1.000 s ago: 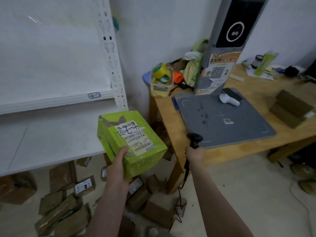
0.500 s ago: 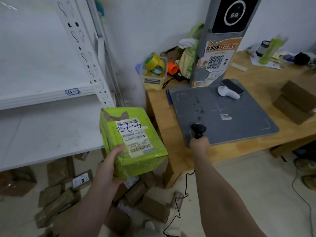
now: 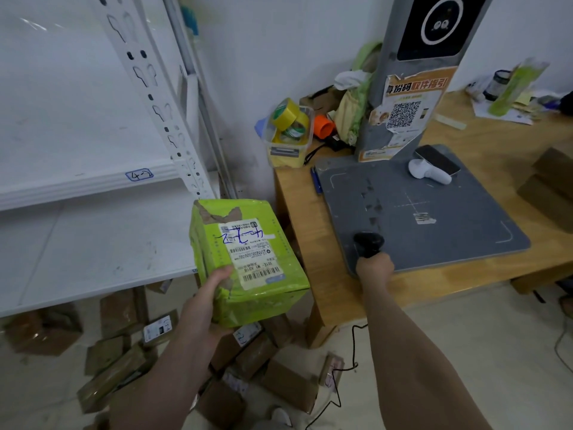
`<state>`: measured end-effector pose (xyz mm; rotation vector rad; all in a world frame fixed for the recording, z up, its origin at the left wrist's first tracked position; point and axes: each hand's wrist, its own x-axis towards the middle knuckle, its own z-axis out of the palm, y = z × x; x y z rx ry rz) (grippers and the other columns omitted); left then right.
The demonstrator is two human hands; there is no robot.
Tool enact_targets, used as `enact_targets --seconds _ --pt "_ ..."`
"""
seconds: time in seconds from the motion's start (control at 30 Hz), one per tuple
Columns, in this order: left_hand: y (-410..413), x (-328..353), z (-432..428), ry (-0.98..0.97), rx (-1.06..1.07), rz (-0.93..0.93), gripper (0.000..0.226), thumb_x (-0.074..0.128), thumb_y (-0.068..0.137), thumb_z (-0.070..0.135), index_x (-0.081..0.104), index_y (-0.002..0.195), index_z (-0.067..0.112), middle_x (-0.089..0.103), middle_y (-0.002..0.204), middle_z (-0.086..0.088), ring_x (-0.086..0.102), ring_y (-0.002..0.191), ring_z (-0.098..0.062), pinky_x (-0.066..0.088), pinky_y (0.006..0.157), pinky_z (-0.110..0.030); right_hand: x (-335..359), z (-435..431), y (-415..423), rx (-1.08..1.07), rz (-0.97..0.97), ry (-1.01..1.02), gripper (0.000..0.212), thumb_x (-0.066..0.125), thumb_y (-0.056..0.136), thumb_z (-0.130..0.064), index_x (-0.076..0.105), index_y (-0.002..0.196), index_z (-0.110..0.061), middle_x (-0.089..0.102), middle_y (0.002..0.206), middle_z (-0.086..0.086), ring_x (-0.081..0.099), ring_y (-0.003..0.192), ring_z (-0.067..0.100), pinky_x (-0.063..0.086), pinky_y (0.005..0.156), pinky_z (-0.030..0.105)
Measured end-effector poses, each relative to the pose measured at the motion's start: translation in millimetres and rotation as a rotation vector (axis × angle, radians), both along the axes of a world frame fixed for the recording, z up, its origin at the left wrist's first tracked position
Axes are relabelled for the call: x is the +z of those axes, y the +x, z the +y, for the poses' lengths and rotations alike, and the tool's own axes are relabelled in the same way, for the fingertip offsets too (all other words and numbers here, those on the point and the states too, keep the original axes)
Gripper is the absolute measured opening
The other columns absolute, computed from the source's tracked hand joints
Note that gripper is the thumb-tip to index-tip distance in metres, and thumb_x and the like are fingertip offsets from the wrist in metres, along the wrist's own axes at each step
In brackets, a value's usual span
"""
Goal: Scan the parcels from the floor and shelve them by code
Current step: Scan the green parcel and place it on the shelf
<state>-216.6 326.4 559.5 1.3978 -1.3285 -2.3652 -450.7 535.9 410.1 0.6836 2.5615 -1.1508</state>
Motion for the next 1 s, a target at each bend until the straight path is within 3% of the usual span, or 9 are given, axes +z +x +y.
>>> enact_targets --seconds 0.17,0.37,0.5,0.63,0.77,0.83,0.93,1.0 --pt "2 1 -6 -0.005 0.024 0.006 0.027 0.069 0.087 0.035 0.071 0.108 0.019 0.078 0.104 -0.005 0.07 0.101 -0.031 0.053 0.092 -0.052 3 -3 7 0.013 0.008 0.044 0.041 0.068 0.086 -0.017 0.057 0.12 0.002 0.054 0.126 0.023 0.051 0.116 0.039 0.049 0.097 0.049" --pt "17 4 -21 -0.013 0.058 0.005 0.029 0.071 0.086 0.036 0.072 0.109 0.02 0.078 0.103 -0.003 0.071 0.1 -0.029 0.055 0.085 -0.049 38 -27 45 -0.072 0.145 0.026 0.062 0.071 0.086 -0.02 0.044 0.137 0.0 0.04 0.139 0.023 0.037 0.129 0.039 0.038 0.105 0.047" --pt "35 9 -39 -0.011 0.115 0.006 0.029 0.072 0.084 0.036 0.071 0.107 0.019 0.078 0.103 -0.005 0.07 0.099 -0.03 0.056 0.082 -0.047 65 -67 75 -0.036 0.259 -0.13 0.061 0.071 0.086 -0.018 0.047 0.141 -0.007 0.04 0.144 0.015 0.038 0.133 0.033 0.04 0.106 0.046" --pt "67 15 -68 -0.008 0.174 0.025 0.033 0.07 0.086 0.037 0.071 0.114 0.019 0.077 0.105 -0.006 0.071 0.099 -0.028 0.056 0.086 -0.048 89 -122 118 0.151 0.257 -0.291 0.048 0.072 0.086 -0.026 0.055 0.13 -0.016 0.051 0.134 0.008 0.055 0.115 0.023 0.052 0.097 0.045" --pt "119 22 -107 -0.032 0.199 0.048 0.024 0.066 0.088 0.036 0.071 0.105 0.02 0.078 0.085 0.0 0.074 0.067 -0.015 0.049 0.063 -0.032 114 -187 172 0.412 0.263 -0.466 0.047 0.074 0.087 -0.028 0.059 0.129 -0.013 0.061 0.125 0.004 0.059 0.106 0.015 0.052 0.09 0.034" --pt "153 27 -131 -0.069 0.206 0.055 0.038 0.072 0.08 0.041 0.073 0.11 0.017 0.078 0.092 -0.004 0.075 0.074 -0.019 0.054 0.068 -0.037 132 -219 202 0.513 0.259 -0.548 0.045 0.073 0.088 -0.027 0.059 0.128 -0.012 0.062 0.123 0.003 0.058 0.104 0.012 0.048 0.087 0.029" --pt "209 35 -166 -0.115 0.208 0.052 0.067 0.087 0.055 0.044 0.075 0.112 0.011 0.076 0.105 -0.014 0.074 0.095 -0.032 0.057 0.087 -0.059 154 -262 249 0.643 0.24 -0.621 0.048 0.074 0.088 -0.026 0.055 0.13 -0.016 0.06 0.125 0.0 0.059 0.102 0.011 0.05 0.087 0.031" --pt "250 41 -188 -0.193 0.243 0.041 0.056 0.087 0.058 0.033 0.076 0.104 0.004 0.077 0.094 -0.016 0.075 0.081 -0.028 0.062 0.07 -0.043 165 -288 279 0.735 0.273 -0.625 0.054 0.077 0.085 -0.025 0.053 0.133 -0.017 0.058 0.129 0.0 0.06 0.103 0.012 0.052 0.083 0.03"
